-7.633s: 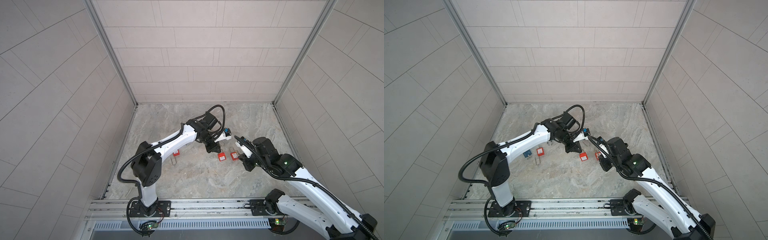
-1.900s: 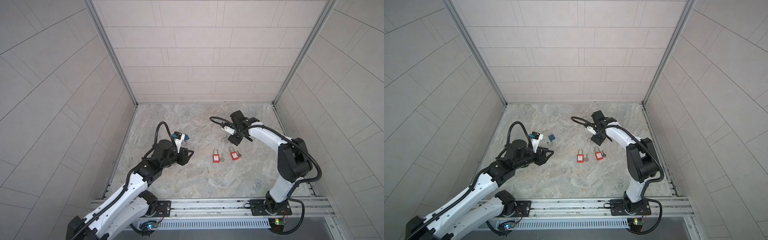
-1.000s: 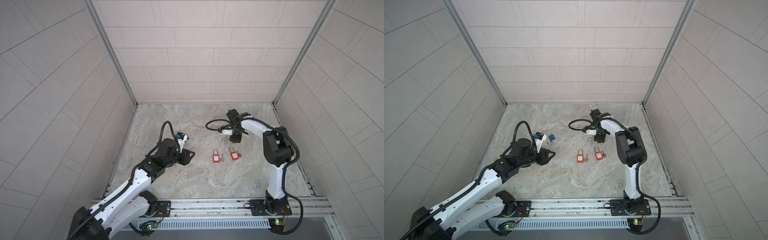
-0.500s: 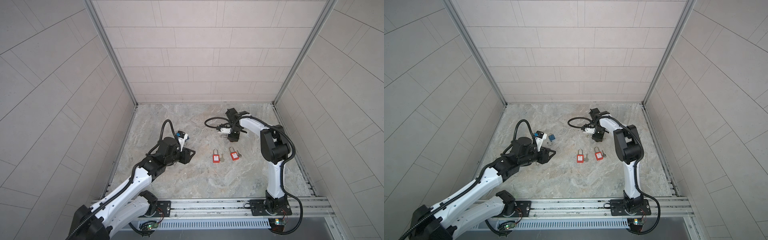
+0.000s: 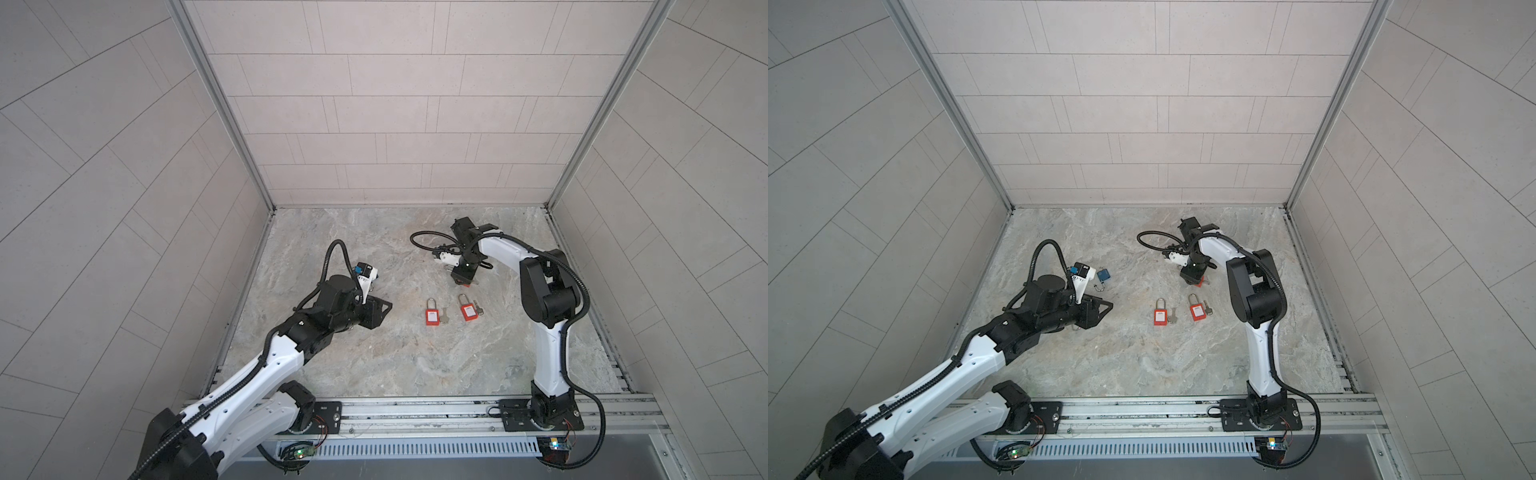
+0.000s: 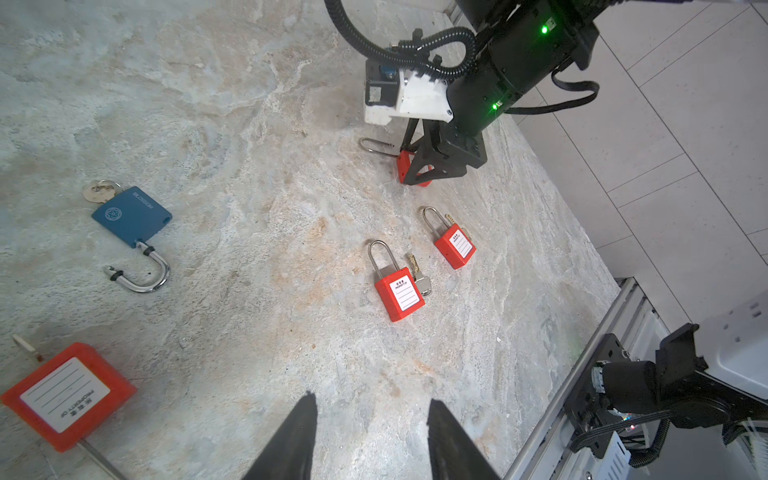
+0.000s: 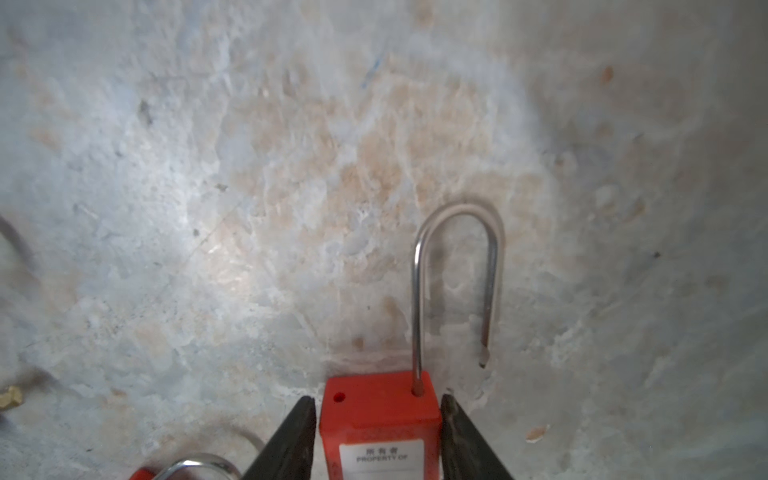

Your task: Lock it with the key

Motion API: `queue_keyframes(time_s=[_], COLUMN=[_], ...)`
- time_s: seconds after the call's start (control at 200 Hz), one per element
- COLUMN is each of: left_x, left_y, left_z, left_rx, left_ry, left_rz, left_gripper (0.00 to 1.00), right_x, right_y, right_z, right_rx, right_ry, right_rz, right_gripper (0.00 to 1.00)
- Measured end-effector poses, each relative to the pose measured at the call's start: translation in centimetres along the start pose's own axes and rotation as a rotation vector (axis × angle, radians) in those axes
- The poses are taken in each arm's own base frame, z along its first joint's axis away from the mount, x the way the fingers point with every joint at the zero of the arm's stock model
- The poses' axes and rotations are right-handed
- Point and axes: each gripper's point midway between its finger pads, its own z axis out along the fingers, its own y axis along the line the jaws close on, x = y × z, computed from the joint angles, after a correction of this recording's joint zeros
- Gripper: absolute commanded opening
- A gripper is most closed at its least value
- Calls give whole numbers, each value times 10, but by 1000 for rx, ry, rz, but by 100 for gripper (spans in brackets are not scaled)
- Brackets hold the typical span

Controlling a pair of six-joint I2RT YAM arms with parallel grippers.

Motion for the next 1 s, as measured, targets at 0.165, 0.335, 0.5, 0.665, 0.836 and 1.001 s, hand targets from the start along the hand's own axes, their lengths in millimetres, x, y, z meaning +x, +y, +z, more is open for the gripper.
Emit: queue_keyframes(time_s=[0.165,0.335,0.5,0.665,0.836,1.001], left_x=[-2,-2,-2,-2,-11,-43], left_y=[-2,-4,-5,-5,-12,-32], left_z=[-2,-4,-4,-4,-8,-22], left_rx=[6,9,10,11,26,64], left_ry=[-10,-15,-16,-17,-25,-100], left_rz=[6,8,11,12,50,195], left_gripper=[48,48,48,47,47,46], right_x=[5,13,14,16,14,-5], right_y=[-2,4,3,2,6,15], right_z=[1,7,7,6,-3,-44], right_rx=[16,4,10,18,27,76], right_ry=[21,47,52,63,67,-5], right_rz=[-2,-3,-3,-20,-59,-140], right_gripper=[53,54,52,38,27,27])
